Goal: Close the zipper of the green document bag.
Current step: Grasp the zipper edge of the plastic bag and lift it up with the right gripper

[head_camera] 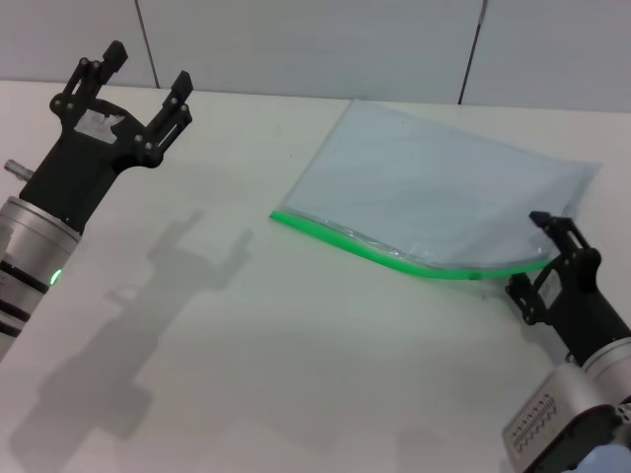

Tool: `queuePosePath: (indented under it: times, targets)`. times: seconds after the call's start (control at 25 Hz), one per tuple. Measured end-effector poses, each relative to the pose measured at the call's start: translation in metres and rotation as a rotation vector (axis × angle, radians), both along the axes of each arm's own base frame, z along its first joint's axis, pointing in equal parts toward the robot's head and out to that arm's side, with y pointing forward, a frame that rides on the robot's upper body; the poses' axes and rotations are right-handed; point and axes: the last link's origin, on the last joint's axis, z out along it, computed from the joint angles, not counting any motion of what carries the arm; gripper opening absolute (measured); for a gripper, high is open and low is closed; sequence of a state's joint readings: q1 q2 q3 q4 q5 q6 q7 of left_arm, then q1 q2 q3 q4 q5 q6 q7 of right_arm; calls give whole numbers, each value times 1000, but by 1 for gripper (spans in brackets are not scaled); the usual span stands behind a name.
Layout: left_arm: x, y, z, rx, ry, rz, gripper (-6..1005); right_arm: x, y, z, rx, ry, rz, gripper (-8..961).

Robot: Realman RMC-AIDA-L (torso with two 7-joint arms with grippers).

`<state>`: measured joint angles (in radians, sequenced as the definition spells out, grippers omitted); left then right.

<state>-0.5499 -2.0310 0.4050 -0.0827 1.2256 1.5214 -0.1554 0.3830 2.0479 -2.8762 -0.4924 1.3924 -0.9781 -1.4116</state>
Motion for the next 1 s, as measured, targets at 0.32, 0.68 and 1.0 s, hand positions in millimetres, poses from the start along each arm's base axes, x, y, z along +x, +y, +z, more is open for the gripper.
queuePosePath:
  times: [0.32, 0.68, 1.0]
  targets:
    - [0, 0, 0, -1, 0, 0, 763, -1, 5, -8, -56, -23, -18, 655]
    - [0, 1, 0, -2, 0, 1, 757, -10, 4, -13, -67, -40, 7, 294]
    - [0, 2, -3, -18, 12, 6, 751, -21, 5, -17, -71, -25, 32, 142]
